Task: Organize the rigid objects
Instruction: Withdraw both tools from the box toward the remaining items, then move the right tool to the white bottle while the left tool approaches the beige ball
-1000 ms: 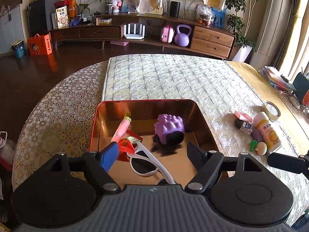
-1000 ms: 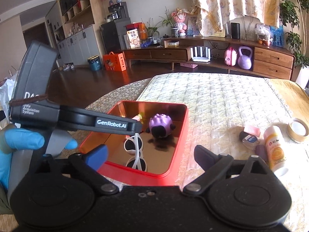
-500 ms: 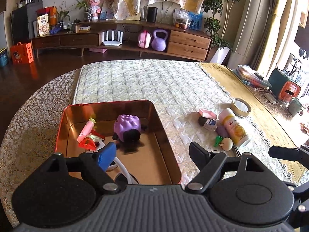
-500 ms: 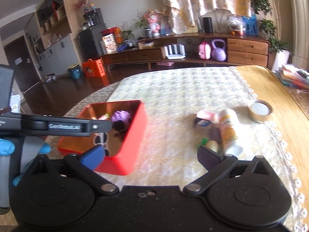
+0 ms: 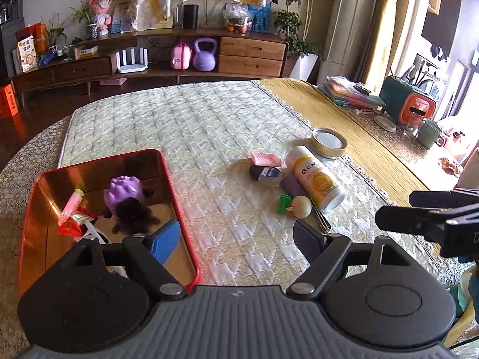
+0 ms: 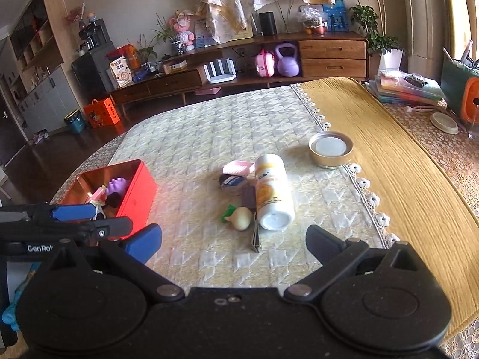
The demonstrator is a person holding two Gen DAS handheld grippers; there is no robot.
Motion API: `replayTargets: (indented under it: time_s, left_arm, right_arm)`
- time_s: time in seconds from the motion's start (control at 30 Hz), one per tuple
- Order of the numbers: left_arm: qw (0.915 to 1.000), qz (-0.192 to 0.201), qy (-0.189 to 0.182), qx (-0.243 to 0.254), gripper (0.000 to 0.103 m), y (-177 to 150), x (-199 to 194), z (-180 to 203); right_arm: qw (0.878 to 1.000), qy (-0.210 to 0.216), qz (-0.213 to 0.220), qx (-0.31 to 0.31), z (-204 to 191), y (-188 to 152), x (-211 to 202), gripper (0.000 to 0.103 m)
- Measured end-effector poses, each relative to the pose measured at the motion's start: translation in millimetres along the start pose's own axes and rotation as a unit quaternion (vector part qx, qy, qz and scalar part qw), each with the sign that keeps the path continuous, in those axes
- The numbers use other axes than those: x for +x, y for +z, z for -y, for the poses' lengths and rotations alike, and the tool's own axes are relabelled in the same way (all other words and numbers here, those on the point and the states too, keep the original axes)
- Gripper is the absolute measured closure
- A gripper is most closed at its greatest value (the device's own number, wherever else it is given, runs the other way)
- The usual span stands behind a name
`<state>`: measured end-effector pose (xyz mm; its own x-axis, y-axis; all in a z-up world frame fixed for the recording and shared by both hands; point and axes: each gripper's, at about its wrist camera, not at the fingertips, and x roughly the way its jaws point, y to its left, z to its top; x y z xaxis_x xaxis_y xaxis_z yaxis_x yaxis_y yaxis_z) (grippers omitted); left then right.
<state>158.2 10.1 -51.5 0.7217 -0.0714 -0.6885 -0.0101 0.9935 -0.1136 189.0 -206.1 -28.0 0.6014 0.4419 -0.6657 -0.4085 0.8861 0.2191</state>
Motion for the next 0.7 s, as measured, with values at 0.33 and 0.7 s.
replayTargets:
  time_s: [0.33, 0.7]
  left_arm:
    - [0.9994, -0.016, -0.019, 0.025, 0.020, -1.9, 33.3, 32.5]
    - [0.9980, -0.019, -0.034, 0.050, 0.020, 3.7, 71.7, 58.0]
  right_arm:
    - [0.999, -0.019, -0.017, 0.037, 35.3, 14.2, 22.8, 0.001]
    - [0.997, -0.020, -0.037, 0.057, 56.0, 31.0, 63.7, 0.010]
